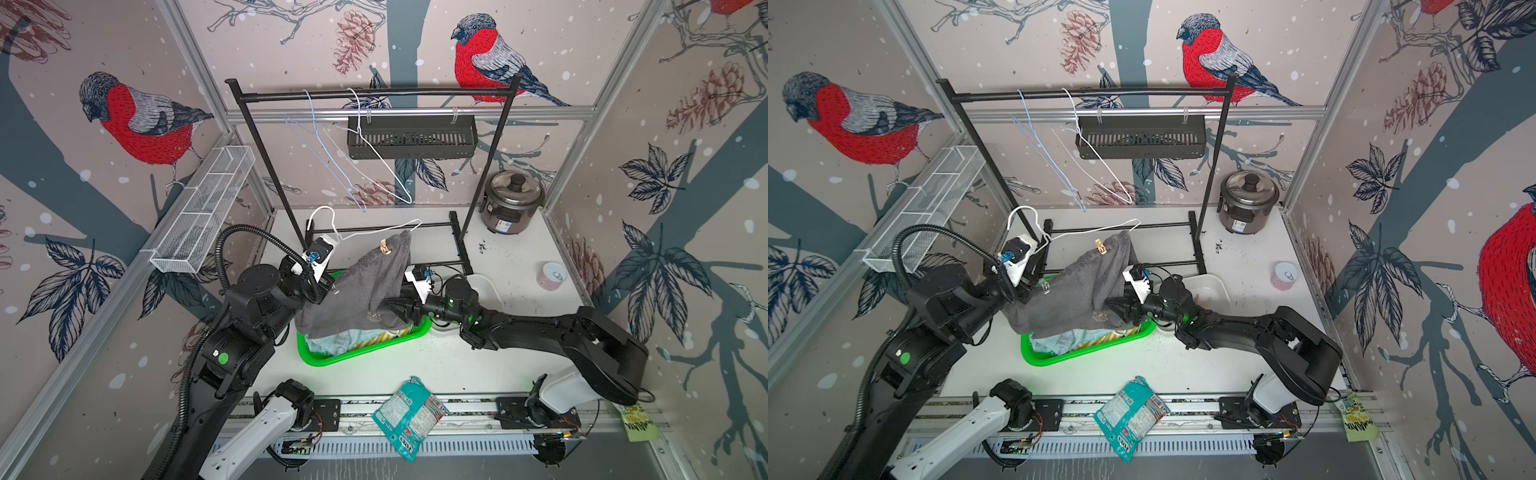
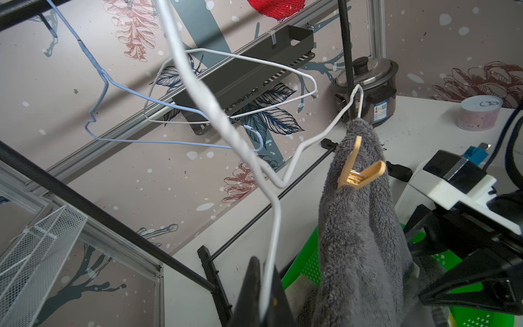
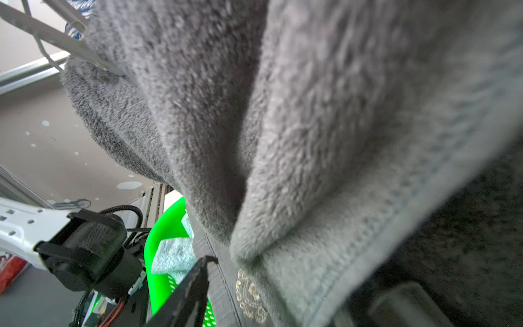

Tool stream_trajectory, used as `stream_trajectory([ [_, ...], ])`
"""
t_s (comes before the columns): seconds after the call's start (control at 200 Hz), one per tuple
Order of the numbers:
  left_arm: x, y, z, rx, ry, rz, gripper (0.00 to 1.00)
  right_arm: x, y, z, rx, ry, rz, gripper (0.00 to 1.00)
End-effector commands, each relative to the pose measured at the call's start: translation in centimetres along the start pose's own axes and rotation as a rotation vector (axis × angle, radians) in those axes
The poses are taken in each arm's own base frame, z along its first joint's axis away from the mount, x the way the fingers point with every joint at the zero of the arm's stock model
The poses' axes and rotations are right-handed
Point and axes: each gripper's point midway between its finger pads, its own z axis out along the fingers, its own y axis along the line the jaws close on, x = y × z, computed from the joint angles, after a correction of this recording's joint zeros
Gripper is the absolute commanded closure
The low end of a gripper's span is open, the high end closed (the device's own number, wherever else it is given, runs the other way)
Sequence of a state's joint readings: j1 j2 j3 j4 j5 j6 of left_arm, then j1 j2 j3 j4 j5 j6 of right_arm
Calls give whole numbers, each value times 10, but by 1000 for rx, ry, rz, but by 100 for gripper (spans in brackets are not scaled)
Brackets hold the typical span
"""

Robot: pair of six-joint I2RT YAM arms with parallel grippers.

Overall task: Remove the clothespins securing towels to the hanger
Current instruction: Pick up the hanger from the clothesline.

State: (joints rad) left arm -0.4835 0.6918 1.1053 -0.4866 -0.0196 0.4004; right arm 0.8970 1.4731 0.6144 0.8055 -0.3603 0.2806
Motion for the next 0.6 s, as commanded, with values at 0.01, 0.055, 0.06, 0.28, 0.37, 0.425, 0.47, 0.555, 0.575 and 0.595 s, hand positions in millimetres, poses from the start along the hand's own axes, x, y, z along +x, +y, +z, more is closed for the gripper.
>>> stream_trajectory([
  [0.01, -10, -7, 2, 40, -63, -34, 100, 23, -21, -18, 121, 112, -71, 34],
  [0.055, -6, -11, 3, 58, -51, -38, 100, 27, -25, -26, 150, 134, -91, 33],
  [0.06, -5, -12, 3, 60, -49, -39, 100, 27, -25, -27, 153, 137, -93, 33],
  [0.28, 10, -22, 6, 106, 2, -34, 100, -14, -28, -71, 269, 101, -279, 30],
  [0.37, 14, -30, 8, 146, 15, -31, 100, -40, -14, -80, 247, 86, -433, 30],
  [0.425, 16, -35, 10, 175, 24, -28, 100, -53, -6, -84, 232, 90, -518, 30],
  [0.47, 19, -39, 12, 195, 33, -27, 100, -58, -1, -86, 212, 115, -609, 30],
  [0.555, 23, -44, 14, 217, 45, -21, 100, -67, 7, -87, 191, 164, -762, 30],
  [0.575, 25, -45, 15, 218, 49, -20, 100, -69, 8, -87, 186, 180, -808, 30],
  [0.595, 25, -45, 15, 217, 50, -19, 100, -69, 9, -87, 182, 195, -846, 30],
])
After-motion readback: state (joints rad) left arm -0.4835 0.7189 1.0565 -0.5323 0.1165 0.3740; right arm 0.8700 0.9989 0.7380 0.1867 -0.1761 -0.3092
